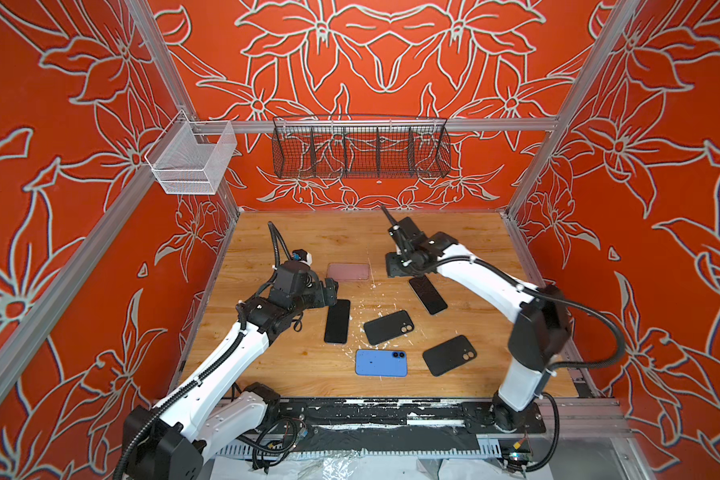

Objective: Put the phone into the phone case

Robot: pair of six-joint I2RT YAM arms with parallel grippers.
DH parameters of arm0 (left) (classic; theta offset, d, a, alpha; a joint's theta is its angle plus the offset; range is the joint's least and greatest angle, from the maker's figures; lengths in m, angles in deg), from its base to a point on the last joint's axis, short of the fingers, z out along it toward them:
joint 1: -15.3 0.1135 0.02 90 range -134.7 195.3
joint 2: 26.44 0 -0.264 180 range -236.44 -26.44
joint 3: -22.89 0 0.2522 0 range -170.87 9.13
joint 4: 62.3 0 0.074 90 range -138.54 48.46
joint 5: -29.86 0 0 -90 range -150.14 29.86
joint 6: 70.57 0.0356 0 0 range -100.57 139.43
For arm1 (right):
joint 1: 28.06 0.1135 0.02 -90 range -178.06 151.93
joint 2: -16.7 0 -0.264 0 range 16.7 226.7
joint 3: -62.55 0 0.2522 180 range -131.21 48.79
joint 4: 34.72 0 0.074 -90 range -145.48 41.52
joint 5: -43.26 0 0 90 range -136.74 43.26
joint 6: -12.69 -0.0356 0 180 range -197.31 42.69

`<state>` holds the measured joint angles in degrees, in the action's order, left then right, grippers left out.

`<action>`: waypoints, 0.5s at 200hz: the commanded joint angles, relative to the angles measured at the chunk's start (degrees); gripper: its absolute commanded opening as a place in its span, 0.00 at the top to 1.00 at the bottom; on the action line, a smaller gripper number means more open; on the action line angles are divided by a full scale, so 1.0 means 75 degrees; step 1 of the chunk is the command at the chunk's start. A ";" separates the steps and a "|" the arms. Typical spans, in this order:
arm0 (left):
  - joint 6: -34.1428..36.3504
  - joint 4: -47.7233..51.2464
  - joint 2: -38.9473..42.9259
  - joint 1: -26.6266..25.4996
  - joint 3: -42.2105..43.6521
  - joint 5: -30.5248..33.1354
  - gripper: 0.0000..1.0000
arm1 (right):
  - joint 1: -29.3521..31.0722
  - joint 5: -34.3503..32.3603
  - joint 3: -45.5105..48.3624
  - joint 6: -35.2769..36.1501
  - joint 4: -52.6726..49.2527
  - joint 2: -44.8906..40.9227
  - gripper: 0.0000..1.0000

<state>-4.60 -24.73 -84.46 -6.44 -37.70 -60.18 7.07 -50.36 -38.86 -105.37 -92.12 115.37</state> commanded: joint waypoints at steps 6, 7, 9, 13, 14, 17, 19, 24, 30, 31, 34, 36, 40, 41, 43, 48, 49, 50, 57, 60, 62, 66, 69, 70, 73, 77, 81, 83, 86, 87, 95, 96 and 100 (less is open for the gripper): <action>0.0051 -0.0059 -0.0287 -0.0536 -0.0276 -0.0706 0.03 | -0.0547 0.0492 0.1453 0.0498 -0.0204 -0.1092 0.31; 0.0052 -0.0058 -0.0307 -0.0565 -0.0292 -0.0708 0.03 | -0.0565 0.0517 0.1508 0.0502 -0.0199 -0.1142 0.31; 0.0049 -0.0049 -0.0351 -0.0628 -0.0318 -0.0725 0.03 | -0.0605 0.0555 0.1610 0.0511 -0.0192 -0.1232 0.30; 0.0041 -0.0022 -0.0453 -0.0756 -0.0359 -0.0761 0.03 | -0.0700 0.0613 0.1814 0.0522 -0.0168 -0.1419 0.29; 0.0040 -0.0022 -0.0483 -0.0787 -0.0368 -0.0765 0.03 | -0.0724 0.0630 0.1876 0.0514 -0.0151 -0.1469 0.29; 0.0037 -0.0007 -0.0569 -0.0888 -0.0417 -0.0774 0.03 | -0.0798 0.0659 0.2030 0.0517 -0.0103 -0.1590 0.28; 0.0031 0.0005 -0.0633 -0.0957 -0.0446 -0.0770 0.03 | -0.0842 0.0679 0.2133 0.0512 -0.0065 -0.1678 0.28; -0.0004 0.0040 -0.0792 -0.1106 -0.0520 -0.0769 0.03 | -0.0950 0.0715 0.2362 0.0497 0.0013 -0.1881 0.26; -0.0068 0.0079 -0.0988 -0.1273 -0.0605 -0.0795 0.03 | -0.1088 0.0773 0.2650 0.0435 0.0116 -0.2096 0.24; -0.0084 0.0087 -0.1020 -0.1297 -0.0620 -0.0806 0.03 | -0.1111 0.0780 0.2698 0.0430 0.0137 -0.2136 0.24; -0.0117 0.0093 -0.1127 -0.1356 -0.0663 -0.0832 0.03 | -0.1179 0.0824 0.2794 0.0400 0.0205 -0.2235 0.23; -0.0152 0.0094 -0.1189 -0.1403 -0.0686 -0.0861 0.03 | -0.1227 0.0846 0.2890 0.0386 0.0240 -0.2290 0.23; -0.0201 0.0094 -0.1323 -0.1486 -0.0722 -0.0912 0.03 | -0.1314 0.0918 0.3050 0.0352 0.0320 -0.2393 0.22; -0.0221 0.0089 -0.1346 -0.1503 -0.0731 -0.0922 0.03 | -0.1335 0.0935 0.3085 0.0341 0.0345 -0.2413 0.22; -0.0257 0.0078 -0.1402 -0.1530 -0.0756 -0.0945 0.03 | -0.1381 0.0947 0.3145 0.0318 0.0378 -0.2446 0.22; -0.0343 0.0052 -0.1542 -0.1601 -0.0791 -0.1009 0.03 | -0.1477 0.1056 0.3284 0.0272 0.0452 -0.2547 0.21; -0.0356 0.0044 -0.1567 -0.1613 -0.0795 -0.1024 0.03 | -0.1499 0.1074 0.3308 0.0266 0.0469 -0.2560 0.21; -0.0381 0.0034 -0.1591 -0.1625 -0.0797 -0.1037 0.03 | -0.1521 0.1100 0.3338 0.0263 0.0478 -0.2567 0.21; -0.0491 -0.0046 -0.1751 -0.1718 -0.0823 -0.1109 0.03 | -0.1643 0.1230 0.3497 0.0217 0.0588 -0.2656 0.21; -0.0543 -0.0071 -0.1811 -0.1763 -0.0836 -0.1128 0.03 | -0.1681 0.1276 0.3548 0.0203 0.0626 -0.2675 0.21; -0.0572 -0.0093 -0.1840 -0.1783 -0.0846 -0.1131 0.03 | -0.1716 0.1305 0.3585 0.0193 0.0641 -0.2688 0.21; -0.0645 -0.0130 -0.1923 -0.1825 -0.0853 -0.1132 0.03 | -0.1775 0.1345 0.3637 0.0181 0.0670 -0.2696 0.20; -0.0705 -0.0172 -0.1962 -0.1860 -0.0856 -0.1138 0.03 | -0.1819 0.1405 0.3668 0.0168 0.0692 -0.2702 0.20; -0.0731 -0.0185 -0.1976 -0.1871 -0.0845 -0.1135 0.03 | -0.1834 0.1424 0.3682 0.0167 0.0701 -0.2703 0.20; -0.0797 -0.0228 -0.2004 -0.1896 -0.0836 -0.1142 0.03 | -0.1881 0.1475 0.3719 0.0168 0.0717 -0.2703 0.20; -0.0878 -0.0285 -0.2046 -0.1923 -0.0808 -0.1164 0.03 | -0.1936 0.1545 0.3756 0.0165 0.0731 -0.2697 0.20; -0.0957 -0.0355 -0.2086 -0.1940 -0.0789 -0.1197 0.03 | -0.1999 0.1605 0.3785 0.0161 0.0746 -0.2690 0.20; -0.0980 -0.0378 -0.2102 -0.1947 -0.0776 -0.1210 0.03 | -0.2024 0.1624 0.3797 0.0159 0.0744 -0.2682 0.20; -0.1051 -0.0436 -0.2125 -0.1958 -0.0746 -0.1249 0.03 | -0.2063 0.1665 0.3817 0.0165 0.0744 -0.2671 0.20; -0.1074 -0.0458 -0.2128 -0.1962 -0.0744 -0.1261 0.03 | -0.2073 0.1683 0.3820 0.0166 0.0738 -0.2670 0.20; -0.1219 -0.0594 -0.2183 -0.1976 -0.0672 -0.1343 0.03 | -0.2188 0.1763 0.3846 0.0188 0.0712 -0.2636 0.20; -0.1234 -0.0613 -0.2192 -0.1971 -0.0665 -0.1349 0.03 | -0.2200 0.1773 0.3847 0.0189 0.0711 -0.2635 0.20; -0.1302 -0.0660 -0.2213 -0.1987 -0.0633 -0.1376 0.03 | -0.2259 0.1802 0.3857 0.0200 0.0686 -0.2622 0.20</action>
<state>-9.47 -26.11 -100.39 -20.71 -42.95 -68.17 -7.92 -40.57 -10.89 -103.31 -88.58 96.07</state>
